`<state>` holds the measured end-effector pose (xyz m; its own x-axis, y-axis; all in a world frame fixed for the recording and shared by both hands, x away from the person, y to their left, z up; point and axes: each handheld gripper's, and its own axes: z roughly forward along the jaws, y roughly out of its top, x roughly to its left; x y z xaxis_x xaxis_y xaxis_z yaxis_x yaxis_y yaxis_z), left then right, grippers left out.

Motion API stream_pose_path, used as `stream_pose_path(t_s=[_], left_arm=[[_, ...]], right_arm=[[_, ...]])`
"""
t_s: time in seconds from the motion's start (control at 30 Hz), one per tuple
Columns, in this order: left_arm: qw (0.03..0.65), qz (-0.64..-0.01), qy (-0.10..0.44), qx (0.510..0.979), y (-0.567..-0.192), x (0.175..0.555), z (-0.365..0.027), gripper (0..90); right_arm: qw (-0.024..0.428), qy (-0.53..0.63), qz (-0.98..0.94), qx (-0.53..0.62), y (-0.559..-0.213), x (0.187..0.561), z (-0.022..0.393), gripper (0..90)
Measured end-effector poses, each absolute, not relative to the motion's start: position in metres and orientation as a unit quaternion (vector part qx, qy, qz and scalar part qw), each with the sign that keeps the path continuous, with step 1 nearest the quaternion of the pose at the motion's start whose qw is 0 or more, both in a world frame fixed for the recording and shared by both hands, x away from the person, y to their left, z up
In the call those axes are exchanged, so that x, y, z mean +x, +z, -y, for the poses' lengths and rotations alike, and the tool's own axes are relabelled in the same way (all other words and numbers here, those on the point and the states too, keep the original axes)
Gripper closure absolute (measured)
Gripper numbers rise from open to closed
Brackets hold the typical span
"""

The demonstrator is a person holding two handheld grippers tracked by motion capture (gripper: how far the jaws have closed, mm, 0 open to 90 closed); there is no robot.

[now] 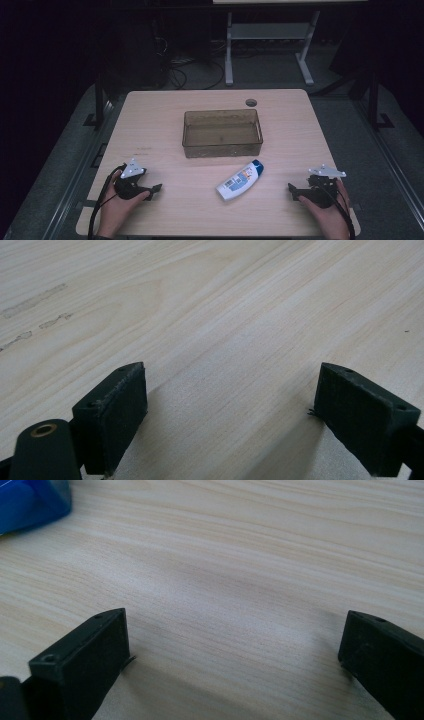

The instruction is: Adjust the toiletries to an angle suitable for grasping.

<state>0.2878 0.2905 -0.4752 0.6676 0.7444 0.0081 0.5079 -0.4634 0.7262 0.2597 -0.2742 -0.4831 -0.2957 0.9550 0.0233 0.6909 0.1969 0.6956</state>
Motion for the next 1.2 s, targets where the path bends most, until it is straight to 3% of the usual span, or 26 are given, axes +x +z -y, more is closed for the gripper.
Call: stream_pose_path(t_s=[0.37, 0.43, 0.57, 0.6, 0.9, 1.2], left_arm=[[0.359, -0.367, 0.162, 0.843, -0.475, 0.289, -0.291, 12.8], [0.359, -0.368, 0.162, 0.842, -0.475, 0.289, -0.291, 12.8], [0.359, -0.368, 0.162, 0.842, -0.475, 0.289, -0.291, 12.9], [0.36, -0.368, 0.162, 0.842, -0.475, 0.289, -0.291, 13.0], [0.36, -0.367, 0.161, 0.843, -0.475, 0.288, -0.292, 13.2], [0.361, -0.368, 0.162, 0.842, -0.475, 0.286, -0.293, 13.3]], right_arm=[[0.209, 0.307, -0.746, 0.553, -0.482, 0.261, 0.274, 1.1], [0.21, 0.308, -0.746, 0.552, -0.479, 0.259, 0.276, 15.8], [0.209, 0.308, -0.746, 0.553, -0.476, 0.258, 0.277, 23.8], [0.21, 0.309, -0.744, 0.554, -0.474, 0.257, 0.277, 32.9], [0.18, 0.326, -0.744, 0.554, -0.468, 0.257, 0.282, 56.8], [0.163, 0.35, -0.753, 0.533, -0.457, 0.259, 0.278, 87.2]])
